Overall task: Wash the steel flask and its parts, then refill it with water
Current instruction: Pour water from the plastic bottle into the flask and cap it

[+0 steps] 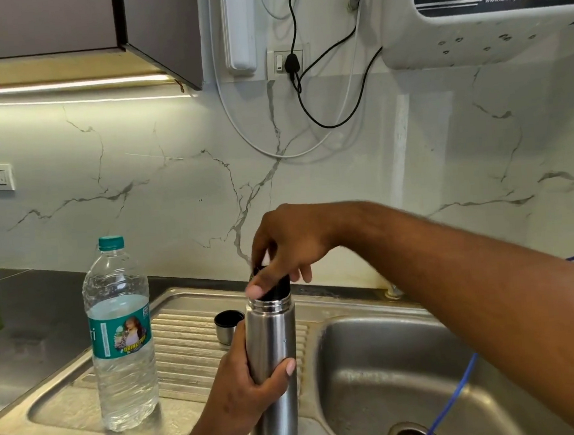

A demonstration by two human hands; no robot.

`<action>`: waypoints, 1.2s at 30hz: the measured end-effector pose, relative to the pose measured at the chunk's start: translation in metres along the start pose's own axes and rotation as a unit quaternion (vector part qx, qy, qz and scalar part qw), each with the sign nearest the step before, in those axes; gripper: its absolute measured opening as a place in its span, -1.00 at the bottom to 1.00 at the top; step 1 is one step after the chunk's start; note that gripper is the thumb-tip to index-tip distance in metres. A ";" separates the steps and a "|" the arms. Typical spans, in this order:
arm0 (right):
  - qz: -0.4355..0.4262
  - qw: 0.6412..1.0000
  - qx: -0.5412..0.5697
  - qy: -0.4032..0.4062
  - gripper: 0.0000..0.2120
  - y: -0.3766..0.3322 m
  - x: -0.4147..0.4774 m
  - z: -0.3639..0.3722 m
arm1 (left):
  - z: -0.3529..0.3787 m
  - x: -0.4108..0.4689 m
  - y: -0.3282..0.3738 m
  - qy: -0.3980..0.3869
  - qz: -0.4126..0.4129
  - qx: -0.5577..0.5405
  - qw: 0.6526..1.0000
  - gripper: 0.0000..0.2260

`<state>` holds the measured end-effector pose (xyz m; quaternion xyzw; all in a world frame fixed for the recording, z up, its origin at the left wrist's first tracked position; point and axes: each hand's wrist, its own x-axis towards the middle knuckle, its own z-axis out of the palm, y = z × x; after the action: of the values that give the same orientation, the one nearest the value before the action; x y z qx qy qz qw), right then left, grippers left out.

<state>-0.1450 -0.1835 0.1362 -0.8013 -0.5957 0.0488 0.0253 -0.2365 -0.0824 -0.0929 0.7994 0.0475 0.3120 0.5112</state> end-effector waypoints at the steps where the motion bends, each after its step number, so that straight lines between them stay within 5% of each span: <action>1: 0.020 0.999 -0.038 0.030 -0.51 -0.001 0.002 0.005 | 0.000 0.000 0.000 0.001 -0.003 -0.001 1.000 -0.32; 5: 0.056 0.993 -0.075 0.073 -0.40 -0.002 0.005 0.017 | -0.001 0.000 0.002 -0.001 -0.004 -0.003 1.000 -0.29; 10: -0.018 0.993 0.116 0.011 -0.46 0.012 -0.001 0.023 | -0.005 -0.001 0.004 -0.017 -0.007 -0.025 1.000 -0.27; 12: -0.049 0.975 0.216 0.009 -0.32 0.015 0.004 0.044 | -0.007 -0.001 0.005 -0.035 -0.026 -0.060 0.997 -0.19; 16: -0.090 0.902 0.412 0.095 -0.40 0.017 0.014 0.080 | -0.018 0.010 0.010 -0.088 -0.078 -0.135 0.984 -0.01; 19: -0.107 0.863 0.478 0.124 -0.49 0.017 0.014 0.087 | -0.026 0.025 0.022 -0.159 -0.079 -0.138 0.974 -0.13; 22: -0.067 0.840 0.499 0.203 -0.60 0.017 0.014 0.094 | -0.018 0.034 0.024 -0.126 -0.081 -0.079 0.986 -0.29; 28: 0.070 0.816 0.428 0.383 -0.67 -0.007 0.015 0.108 | 0.027 0.034 0.025 0.118 -0.104 0.024 0.987 -0.65; 33: 0.138 0.790 0.359 0.477 -0.80 -0.027 0.016 0.120 | 0.029 0.033 0.030 0.115 -0.102 0.068 0.986 -0.78; 36: 0.080 0.832 0.401 0.376 -0.72 -0.009 0.005 0.106 | 0.015 0.017 0.029 0.058 -0.035 -0.013 0.998 -0.64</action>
<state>-0.1637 -0.1781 0.0315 -0.7222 -0.4028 -0.0197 0.5619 -0.2214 -0.1015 -0.0649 0.7710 0.1007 0.3408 0.5284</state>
